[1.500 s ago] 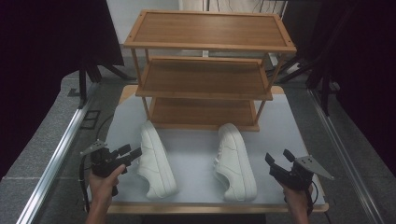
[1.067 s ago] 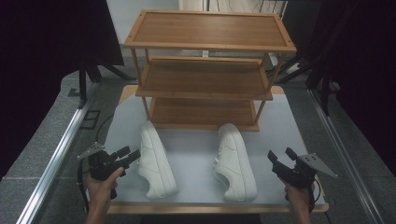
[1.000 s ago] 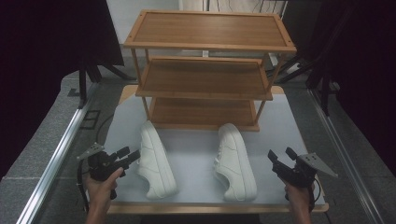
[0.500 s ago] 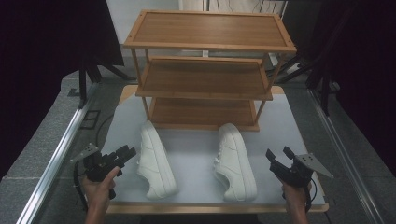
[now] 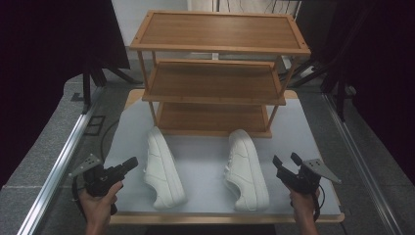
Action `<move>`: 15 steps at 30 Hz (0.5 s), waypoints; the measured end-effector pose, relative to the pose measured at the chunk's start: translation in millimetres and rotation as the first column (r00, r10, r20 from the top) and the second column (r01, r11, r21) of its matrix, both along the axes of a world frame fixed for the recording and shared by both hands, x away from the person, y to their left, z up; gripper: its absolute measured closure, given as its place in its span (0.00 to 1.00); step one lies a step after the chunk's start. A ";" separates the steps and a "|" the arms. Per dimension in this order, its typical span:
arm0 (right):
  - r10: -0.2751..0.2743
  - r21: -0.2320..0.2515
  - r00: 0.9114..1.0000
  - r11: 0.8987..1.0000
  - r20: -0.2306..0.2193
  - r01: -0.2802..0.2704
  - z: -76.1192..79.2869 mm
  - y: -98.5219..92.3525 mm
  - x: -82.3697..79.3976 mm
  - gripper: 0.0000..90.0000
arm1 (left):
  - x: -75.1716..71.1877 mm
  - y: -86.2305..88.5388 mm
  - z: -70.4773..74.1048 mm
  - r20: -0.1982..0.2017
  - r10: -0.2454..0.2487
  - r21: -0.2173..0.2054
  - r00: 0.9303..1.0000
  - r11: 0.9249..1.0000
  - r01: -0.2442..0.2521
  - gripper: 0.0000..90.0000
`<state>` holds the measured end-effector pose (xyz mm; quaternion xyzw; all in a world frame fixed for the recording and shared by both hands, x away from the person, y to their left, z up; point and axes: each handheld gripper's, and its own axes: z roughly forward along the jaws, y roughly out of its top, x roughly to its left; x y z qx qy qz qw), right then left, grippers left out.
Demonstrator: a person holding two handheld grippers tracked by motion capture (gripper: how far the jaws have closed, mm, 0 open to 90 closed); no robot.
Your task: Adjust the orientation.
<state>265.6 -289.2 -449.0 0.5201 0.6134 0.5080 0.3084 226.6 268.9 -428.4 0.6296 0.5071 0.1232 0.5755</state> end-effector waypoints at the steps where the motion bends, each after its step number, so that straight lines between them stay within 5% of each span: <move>1: 0.002 -0.005 1.000 1.000 0.000 -0.002 -0.2 1.3 -0.5 0.32 | -1.6 0.2 -0.3 -0.004 0.004 0.000 1.000 1.000 -0.004 1.00; 5: -0.002 -0.022 1.000 1.000 -0.005 0.002 -0.8 2.4 0.1 0.32 | -10.4 -7.1 -7.5 -0.029 0.007 -0.002 1.000 1.000 -0.007 1.00; 15: -0.046 -0.008 0.999 0.999 -0.016 0.046 -0.3 -6.9 -0.8 0.32 | -27.9 -25.8 -29.1 -0.126 -0.063 0.092 0.990 0.993 0.075 0.99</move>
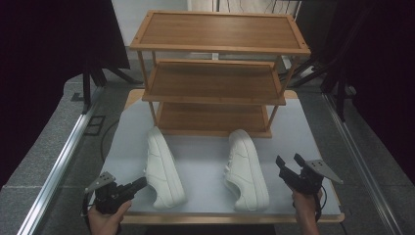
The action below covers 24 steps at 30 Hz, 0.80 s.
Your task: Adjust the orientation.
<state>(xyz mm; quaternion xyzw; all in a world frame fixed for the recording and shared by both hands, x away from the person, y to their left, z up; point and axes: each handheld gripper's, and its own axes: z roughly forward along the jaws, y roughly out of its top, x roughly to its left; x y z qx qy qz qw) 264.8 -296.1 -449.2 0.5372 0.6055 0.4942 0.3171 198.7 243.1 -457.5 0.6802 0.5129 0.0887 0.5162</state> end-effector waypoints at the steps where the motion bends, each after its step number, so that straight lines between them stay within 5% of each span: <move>1: 0.000 0.000 1.000 1.000 0.000 0.000 0.0 0.0 0.0 0.32 | -1.7 -0.5 -1.4 -0.008 -0.009 0.012 1.000 1.000 0.009 0.99; 9: -0.016 -0.015 1.000 1.000 -0.014 0.016 -2.7 -0.4 2.5 0.32 | -2.0 -14.3 -4.2 -0.046 -0.097 0.079 0.994 0.992 0.101 1.00; 24: -0.024 -0.023 0.999 0.999 -0.027 0.024 -6.4 2.4 3.3 0.32 | 4.6 -28.6 0.2 -0.015 -0.116 0.034 0.993 0.993 0.116 0.99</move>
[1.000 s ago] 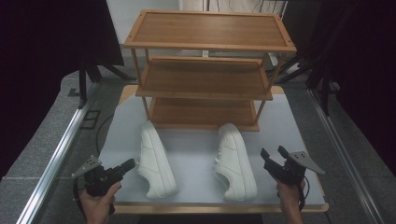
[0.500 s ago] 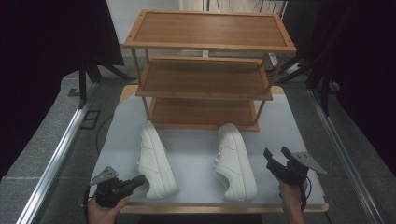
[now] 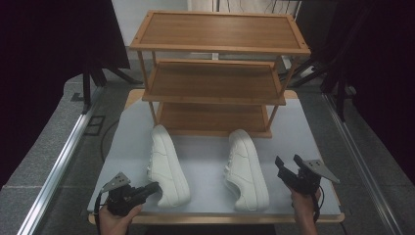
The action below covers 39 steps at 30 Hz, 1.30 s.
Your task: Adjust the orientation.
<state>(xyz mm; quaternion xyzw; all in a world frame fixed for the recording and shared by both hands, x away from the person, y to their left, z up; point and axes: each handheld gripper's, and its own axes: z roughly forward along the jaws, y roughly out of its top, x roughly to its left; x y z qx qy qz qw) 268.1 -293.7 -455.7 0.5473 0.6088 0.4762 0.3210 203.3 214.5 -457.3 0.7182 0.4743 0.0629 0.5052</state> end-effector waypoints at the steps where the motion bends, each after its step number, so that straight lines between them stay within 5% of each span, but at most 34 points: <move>1: -0.001 -0.001 1.000 1.000 0.001 0.001 0.2 -0.4 0.0 0.32 | 1.4 -1.2 1.0 0.002 -0.005 -0.004 1.000 1.000 0.005 0.99; 9: -0.022 0.016 1.000 1.000 -0.001 0.022 1.2 -8.0 1.8 0.32 | 16.4 -21.4 14.5 0.031 -0.067 0.003 0.997 0.998 0.067 0.97; 12: -0.029 0.021 1.000 0.999 0.001 0.029 1.6 -10.5 1.8 0.32 | 26.6 -38.7 15.3 0.019 -0.079 0.085 0.997 0.993 0.077 0.95; 14: -0.035 0.026 0.999 0.999 0.002 0.035 1.9 -12.8 1.3 0.32 | 34.1 -48.6 11.2 0.001 -0.104 0.076 0.995 0.992 0.104 0.95; 15: -0.038 0.028 0.999 0.999 0.001 0.038 2.1 -13.8 1.0 0.32 | 38.3 -53.8 8.8 0.006 -0.133 0.022 0.991 0.991 0.133 0.95; 17: -0.049 0.035 0.999 0.998 0.003 0.049 2.6 -17.1 0.1 0.32 | 42.5 -64.6 8.0 -0.017 -0.133 0.081 0.991 0.988 0.134 0.93; 27: -0.086 0.061 0.996 0.994 -0.010 0.087 1.2 -26.7 -2.2 0.32 | 41.6 -80.6 29.2 0.048 -0.153 0.073 0.987 0.986 0.149 0.89; 30: -0.088 0.059 0.996 0.994 -0.010 0.089 0.9 -26.2 -2.4 0.32 | 47.1 -93.4 29.3 0.049 -0.175 0.103 0.983 0.980 0.170 0.87; 34: -0.085 0.053 0.996 0.995 -0.013 0.086 -0.1 -24.0 -2.2 0.32 | 57.9 -109.0 12.9 -0.006 -0.173 0.188 0.985 0.967 0.171 0.89; 39: -0.083 0.029 0.996 0.996 -0.015 0.083 -1.5 -20.4 -1.9 0.32 | 58.1 -114.3 8.4 0.000 -0.176 0.217 0.984 0.961 0.172 0.91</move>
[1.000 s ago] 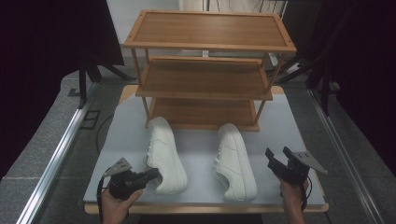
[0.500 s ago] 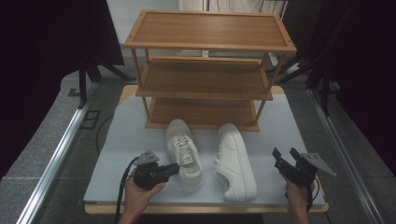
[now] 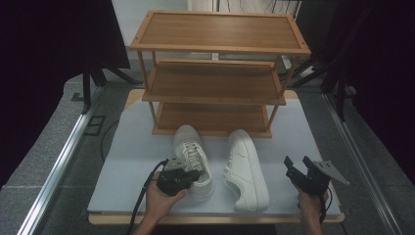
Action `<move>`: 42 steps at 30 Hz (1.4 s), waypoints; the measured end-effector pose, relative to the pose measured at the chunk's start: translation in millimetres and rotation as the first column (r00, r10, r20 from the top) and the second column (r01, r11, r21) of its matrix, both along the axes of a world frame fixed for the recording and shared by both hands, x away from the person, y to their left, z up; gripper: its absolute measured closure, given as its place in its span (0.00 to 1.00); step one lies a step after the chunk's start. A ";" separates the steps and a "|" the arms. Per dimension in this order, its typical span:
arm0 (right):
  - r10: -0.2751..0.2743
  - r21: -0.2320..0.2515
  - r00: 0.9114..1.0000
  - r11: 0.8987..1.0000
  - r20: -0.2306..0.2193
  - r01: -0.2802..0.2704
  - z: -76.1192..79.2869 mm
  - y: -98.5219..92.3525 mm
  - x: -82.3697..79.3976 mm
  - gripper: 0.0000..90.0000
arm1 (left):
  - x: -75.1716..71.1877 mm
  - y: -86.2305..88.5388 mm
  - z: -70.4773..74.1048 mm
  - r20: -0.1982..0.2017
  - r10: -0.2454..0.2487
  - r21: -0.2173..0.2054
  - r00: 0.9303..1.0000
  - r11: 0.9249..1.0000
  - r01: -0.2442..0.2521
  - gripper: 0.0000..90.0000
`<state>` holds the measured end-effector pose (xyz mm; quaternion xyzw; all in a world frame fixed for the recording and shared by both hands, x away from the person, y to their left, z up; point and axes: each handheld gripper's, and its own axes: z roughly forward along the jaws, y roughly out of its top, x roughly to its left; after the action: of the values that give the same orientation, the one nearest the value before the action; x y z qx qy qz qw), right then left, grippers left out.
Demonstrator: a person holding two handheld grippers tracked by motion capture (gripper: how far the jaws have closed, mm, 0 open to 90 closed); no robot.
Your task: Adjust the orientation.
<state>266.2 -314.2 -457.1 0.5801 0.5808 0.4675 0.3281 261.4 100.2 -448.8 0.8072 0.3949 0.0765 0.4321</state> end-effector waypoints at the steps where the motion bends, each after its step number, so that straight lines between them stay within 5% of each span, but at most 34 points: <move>1: 0.002 -0.002 1.000 1.000 -0.001 -0.002 -0.3 1.1 -0.1 0.32 | -0.4 0.4 -0.6 0.002 0.003 -0.002 1.000 1.000 -0.003 0.92; 14: 0.013 -0.001 1.000 1.000 0.010 -0.013 2.4 4.6 -4.1 0.32 | -4.3 13.3 0.5 -0.021 0.029 0.006 0.999 1.000 -0.029 0.96; 27: 0.053 0.018 0.998 0.998 0.032 -0.054 7.8 7.2 -5.4 0.32 | -3.8 53.7 0.2 -0.060 0.100 -0.018 0.993 0.995 -0.101 0.94; 32: 0.051 0.023 0.998 0.998 0.028 -0.051 9.3 6.1 -5.8 0.32 | 0.1 68.1 -0.9 -0.089 0.095 -0.073 0.992 0.992 -0.101 0.95; 35: 0.060 0.040 0.998 0.997 0.032 -0.061 11.5 6.6 -6.8 0.32 | -2.1 67.3 -0.6 -0.092 0.066 -0.114 0.994 0.991 -0.076 0.86; 42: 0.127 -0.003 0.990 0.992 0.060 -0.127 25.6 26.3 -12.2 0.32 | -14.4 69.4 16.4 -0.004 0.059 -0.186 0.998 0.981 -0.059 0.65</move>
<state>254.0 -287.9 -431.5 0.5278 0.6062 0.5050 0.3146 247.0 169.5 -432.5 0.7510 0.4238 0.0526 0.5036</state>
